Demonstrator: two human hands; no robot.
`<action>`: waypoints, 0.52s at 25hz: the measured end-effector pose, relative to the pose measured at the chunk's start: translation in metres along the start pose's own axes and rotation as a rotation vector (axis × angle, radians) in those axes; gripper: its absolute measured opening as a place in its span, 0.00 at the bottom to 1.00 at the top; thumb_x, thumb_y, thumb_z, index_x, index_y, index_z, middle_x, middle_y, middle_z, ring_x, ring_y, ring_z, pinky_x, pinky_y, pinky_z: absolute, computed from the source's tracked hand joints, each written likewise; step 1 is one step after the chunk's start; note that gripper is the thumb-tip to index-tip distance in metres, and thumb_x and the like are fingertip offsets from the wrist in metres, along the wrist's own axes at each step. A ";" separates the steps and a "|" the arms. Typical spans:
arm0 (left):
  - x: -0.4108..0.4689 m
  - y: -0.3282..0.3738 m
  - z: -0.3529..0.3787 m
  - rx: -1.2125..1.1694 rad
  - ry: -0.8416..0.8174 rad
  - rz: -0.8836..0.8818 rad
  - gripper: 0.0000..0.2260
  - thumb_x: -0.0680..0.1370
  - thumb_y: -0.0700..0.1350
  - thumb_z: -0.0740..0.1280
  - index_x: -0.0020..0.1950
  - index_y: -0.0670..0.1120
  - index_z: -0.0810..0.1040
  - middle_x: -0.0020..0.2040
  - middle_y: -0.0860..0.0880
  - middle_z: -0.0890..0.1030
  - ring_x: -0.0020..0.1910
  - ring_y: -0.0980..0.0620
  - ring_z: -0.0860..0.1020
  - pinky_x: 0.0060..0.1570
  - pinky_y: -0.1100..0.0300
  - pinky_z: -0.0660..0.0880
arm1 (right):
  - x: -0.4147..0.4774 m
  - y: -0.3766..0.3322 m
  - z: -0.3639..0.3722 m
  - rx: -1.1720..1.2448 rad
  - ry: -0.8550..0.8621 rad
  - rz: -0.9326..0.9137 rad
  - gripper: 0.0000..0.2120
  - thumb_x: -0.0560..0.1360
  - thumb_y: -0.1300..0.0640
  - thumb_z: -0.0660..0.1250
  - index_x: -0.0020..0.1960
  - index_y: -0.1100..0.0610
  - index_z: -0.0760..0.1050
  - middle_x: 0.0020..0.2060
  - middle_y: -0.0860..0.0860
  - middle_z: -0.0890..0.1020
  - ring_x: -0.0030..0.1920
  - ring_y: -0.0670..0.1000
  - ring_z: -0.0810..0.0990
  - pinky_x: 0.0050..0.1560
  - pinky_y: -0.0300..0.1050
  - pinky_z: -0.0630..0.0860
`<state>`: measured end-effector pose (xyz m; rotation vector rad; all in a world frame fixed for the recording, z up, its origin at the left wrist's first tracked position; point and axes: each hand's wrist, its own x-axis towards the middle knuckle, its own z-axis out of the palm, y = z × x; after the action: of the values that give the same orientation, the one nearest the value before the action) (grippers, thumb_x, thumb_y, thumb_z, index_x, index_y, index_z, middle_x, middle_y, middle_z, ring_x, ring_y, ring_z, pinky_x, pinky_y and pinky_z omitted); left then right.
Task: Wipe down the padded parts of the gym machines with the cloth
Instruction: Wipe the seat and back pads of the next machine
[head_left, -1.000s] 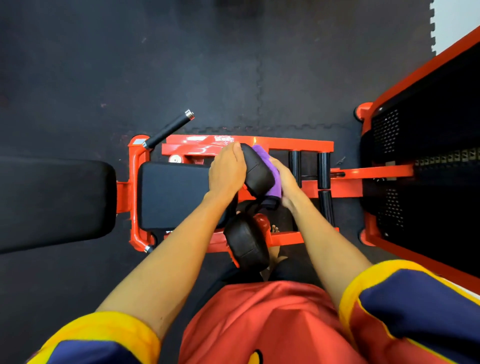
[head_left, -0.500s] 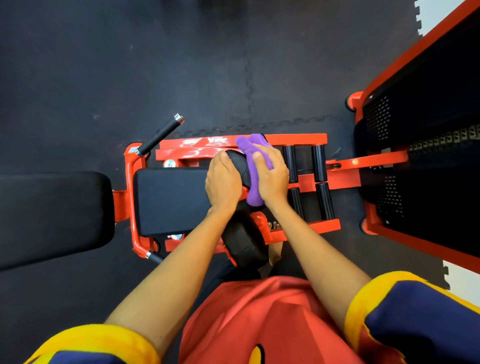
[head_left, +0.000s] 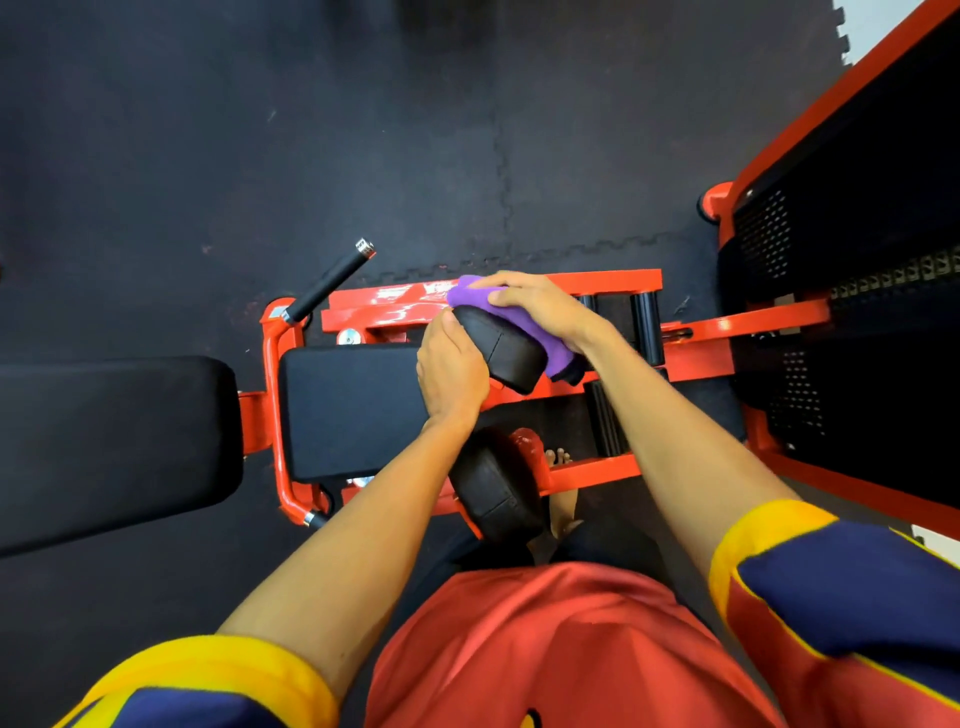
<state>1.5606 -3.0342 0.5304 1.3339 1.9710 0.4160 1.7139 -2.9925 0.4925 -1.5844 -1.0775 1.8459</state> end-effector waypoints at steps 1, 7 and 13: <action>0.001 0.000 0.000 -0.009 -0.001 -0.007 0.18 0.87 0.47 0.48 0.58 0.42 0.76 0.59 0.42 0.81 0.59 0.39 0.76 0.53 0.51 0.66 | 0.002 -0.009 0.000 -0.049 -0.032 -0.018 0.12 0.80 0.57 0.66 0.56 0.44 0.83 0.59 0.42 0.84 0.59 0.43 0.80 0.63 0.37 0.72; -0.001 0.002 -0.004 0.036 -0.028 0.026 0.19 0.86 0.46 0.48 0.61 0.41 0.77 0.61 0.41 0.80 0.62 0.38 0.75 0.60 0.47 0.68 | 0.002 0.008 0.002 -0.112 -0.064 0.202 0.16 0.83 0.47 0.60 0.65 0.54 0.77 0.57 0.46 0.77 0.58 0.48 0.74 0.68 0.50 0.70; -0.007 0.012 -0.020 0.101 -0.127 0.019 0.19 0.87 0.48 0.47 0.61 0.43 0.75 0.63 0.41 0.79 0.64 0.37 0.75 0.59 0.46 0.69 | -0.029 -0.021 0.008 -0.270 0.012 0.061 0.16 0.81 0.52 0.62 0.67 0.48 0.78 0.66 0.45 0.79 0.64 0.49 0.78 0.69 0.47 0.71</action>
<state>1.5561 -3.0334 0.5542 1.4077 1.8972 0.2366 1.7093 -3.0051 0.5273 -1.7940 -1.3330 1.7867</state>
